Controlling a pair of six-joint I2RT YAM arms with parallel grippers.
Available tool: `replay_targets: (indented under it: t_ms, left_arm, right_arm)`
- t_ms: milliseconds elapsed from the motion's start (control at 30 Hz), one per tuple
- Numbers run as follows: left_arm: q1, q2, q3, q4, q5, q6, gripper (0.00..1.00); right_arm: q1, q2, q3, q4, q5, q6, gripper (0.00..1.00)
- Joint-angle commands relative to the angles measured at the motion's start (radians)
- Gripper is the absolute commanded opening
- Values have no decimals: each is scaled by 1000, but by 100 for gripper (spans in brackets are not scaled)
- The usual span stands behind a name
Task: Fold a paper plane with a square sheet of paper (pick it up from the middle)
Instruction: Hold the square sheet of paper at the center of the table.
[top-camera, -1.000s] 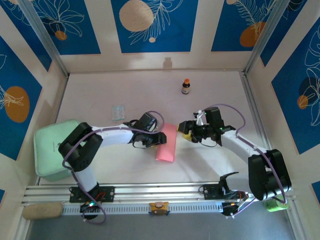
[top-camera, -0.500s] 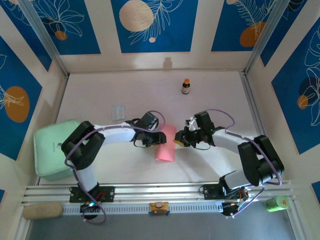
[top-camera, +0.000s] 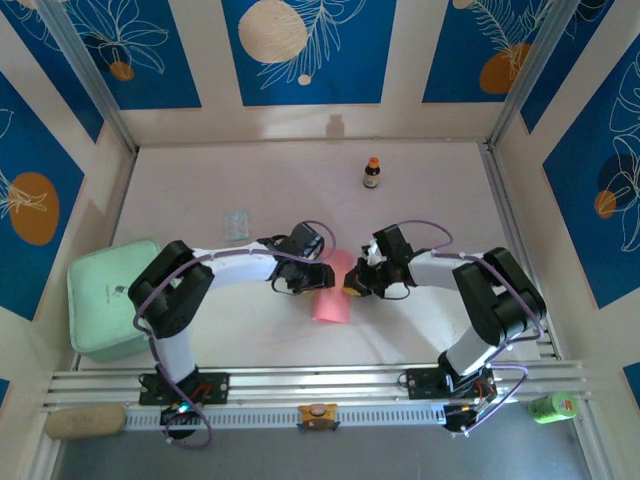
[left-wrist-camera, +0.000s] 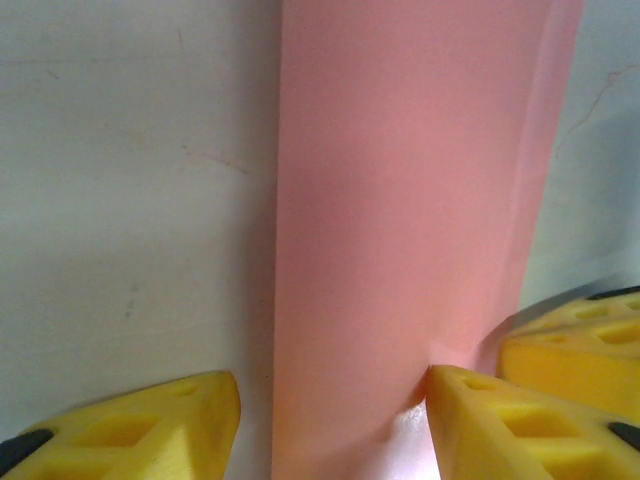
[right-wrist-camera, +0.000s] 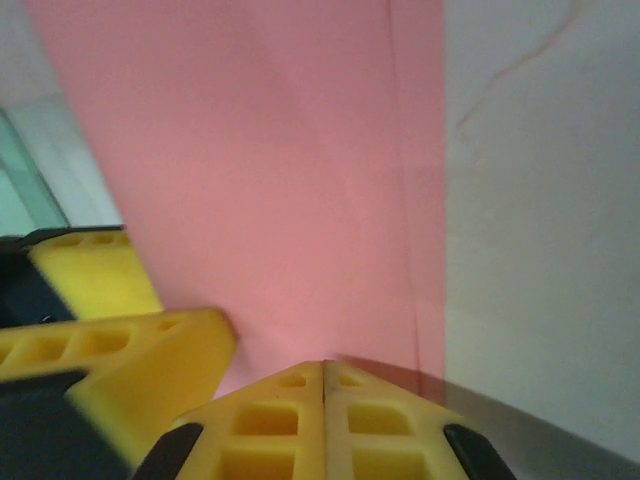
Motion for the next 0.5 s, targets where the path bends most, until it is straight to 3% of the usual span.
replay_targets:
  t_ms: [0,267,467]
  left_arm:
    - [-20,33,-7,-14,-18,-18,56]
    - [-15,-126,-98,67,-78,-60,67]
    - [14,-189,-185,176,-32,-116,70]
  right_arm:
    - [4,58,51,-104,15,-99,2]
    - [-26,153,107,-163,-69,-288,2]
    - [-25,204,183,-199,-124,-345,3]
